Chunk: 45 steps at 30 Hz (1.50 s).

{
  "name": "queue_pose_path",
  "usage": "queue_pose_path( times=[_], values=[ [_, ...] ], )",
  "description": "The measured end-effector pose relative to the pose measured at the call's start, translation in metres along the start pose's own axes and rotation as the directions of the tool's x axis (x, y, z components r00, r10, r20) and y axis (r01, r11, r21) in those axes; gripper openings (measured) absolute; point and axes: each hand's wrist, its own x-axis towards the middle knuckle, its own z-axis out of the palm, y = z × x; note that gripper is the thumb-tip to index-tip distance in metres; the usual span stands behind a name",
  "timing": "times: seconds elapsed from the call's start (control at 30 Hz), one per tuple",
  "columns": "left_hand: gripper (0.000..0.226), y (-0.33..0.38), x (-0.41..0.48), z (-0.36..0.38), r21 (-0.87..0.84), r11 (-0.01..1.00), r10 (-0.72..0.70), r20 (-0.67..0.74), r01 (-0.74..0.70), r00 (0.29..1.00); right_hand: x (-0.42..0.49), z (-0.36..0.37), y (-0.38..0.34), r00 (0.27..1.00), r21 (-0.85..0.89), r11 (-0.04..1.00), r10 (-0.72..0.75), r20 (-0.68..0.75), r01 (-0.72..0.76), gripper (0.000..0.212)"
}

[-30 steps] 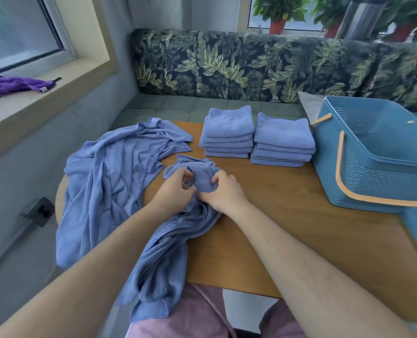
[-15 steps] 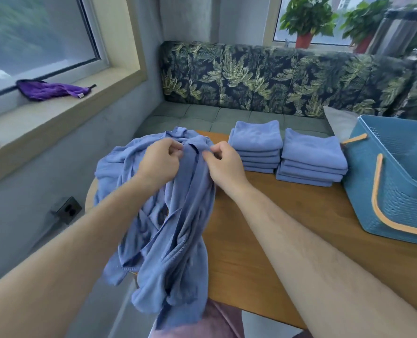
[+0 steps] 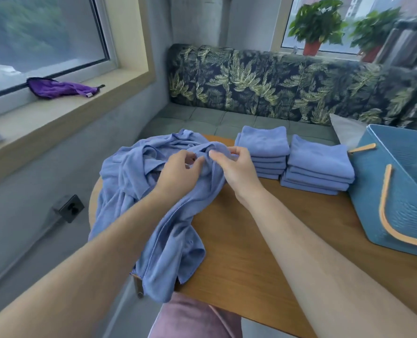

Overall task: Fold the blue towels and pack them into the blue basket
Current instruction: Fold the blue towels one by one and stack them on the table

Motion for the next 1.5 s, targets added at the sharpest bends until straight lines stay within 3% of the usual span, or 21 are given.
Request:
queue_pose_path(
  times=[0.07,0.13,0.23,0.43,0.53,0.63,0.73,0.83,0.9,1.0,1.13,1.2,1.33,1.43,1.5],
  values=[
    [0.032,0.012,0.0,0.012,-0.018,1.0,-0.017,0.061,0.018,0.998,-0.008,-0.02,-0.001,1.0,-0.005,1.0,-0.007,0.004,0.007,0.041],
    [0.047,0.027,0.0,0.019,-0.056,0.995,-0.065,0.188,0.077,0.98,-0.013,-0.041,-0.006,0.999,-0.017,1.0,-0.018,-0.03,0.017,0.025],
    [0.042,0.054,-0.004,0.029,-0.211,0.965,-0.094,0.29,0.159,0.953,-0.017,-0.07,-0.016,0.993,-0.005,0.999,-0.046,-0.11,0.045,0.009],
    [0.045,0.113,-0.016,0.046,-0.518,0.839,-0.013,0.292,0.169,0.956,-0.032,-0.125,-0.033,0.978,-0.068,0.995,-0.083,-0.193,0.071,0.036],
    [0.033,0.134,-0.021,0.057,-0.556,0.819,0.008,0.262,0.144,0.965,-0.043,-0.148,-0.036,0.971,-0.121,0.986,-0.138,-0.193,0.116,0.037],
    [0.022,0.141,-0.026,0.065,-0.562,0.82,-0.038,0.138,0.11,0.99,-0.054,-0.176,-0.036,0.936,-0.254,0.96,-0.192,-0.294,0.117,0.044],
    [0.029,0.132,-0.031,0.063,-0.587,0.803,-0.079,0.064,0.101,0.995,-0.069,-0.212,-0.028,0.906,-0.457,0.889,-0.215,-0.365,0.027,0.035],
    [0.032,0.108,-0.037,0.06,-0.647,0.75,-0.093,0.101,0.136,0.991,-0.08,-0.237,-0.003,0.919,-0.536,0.831,-0.082,-0.386,-0.151,0.024],
    [0.026,0.09,-0.045,0.06,-0.632,0.752,-0.134,0.129,0.185,0.983,-0.084,-0.242,0.018,0.922,-0.449,0.866,0.033,-0.386,-0.219,0.018],
    [0.025,0.065,-0.054,0.062,-0.582,0.751,-0.215,0.23,0.311,0.949,-0.09,-0.236,0.038,0.896,-0.105,0.941,0.267,-0.356,-0.323,0.016],
    [0.027,0.052,-0.051,0.057,-0.599,0.681,-0.269,0.331,0.422,0.904,-0.092,-0.226,0.04,0.878,0.169,0.927,0.372,-0.3,-0.335,0.029],
    [0.02,0.057,-0.046,0.05,-0.661,0.637,-0.243,0.316,0.396,0.917,-0.091,-0.225,0.03,0.888,0.258,0.923,0.355,-0.29,-0.285,0.031],
    [0.019,0.081,-0.036,0.028,-0.62,0.756,-0.07,0.243,0.21,0.968,-0.09,-0.23,-0.006,0.953,0.321,0.939,0.204,-0.224,-0.125,0.027],
    [0.019,0.103,-0.028,0.005,-0.595,0.803,0.053,0.144,0.043,0.988,-0.09,-0.238,-0.037,0.991,0.169,0.985,0.003,-0.135,0.02,0.021],
    [0.019,0.117,-0.022,-0.011,-0.577,0.814,0.125,0.07,-0.062,0.99,-0.089,-0.245,-0.057,0.978,0.015,0.993,-0.114,-0.173,0.119,0.022]
  ],
)
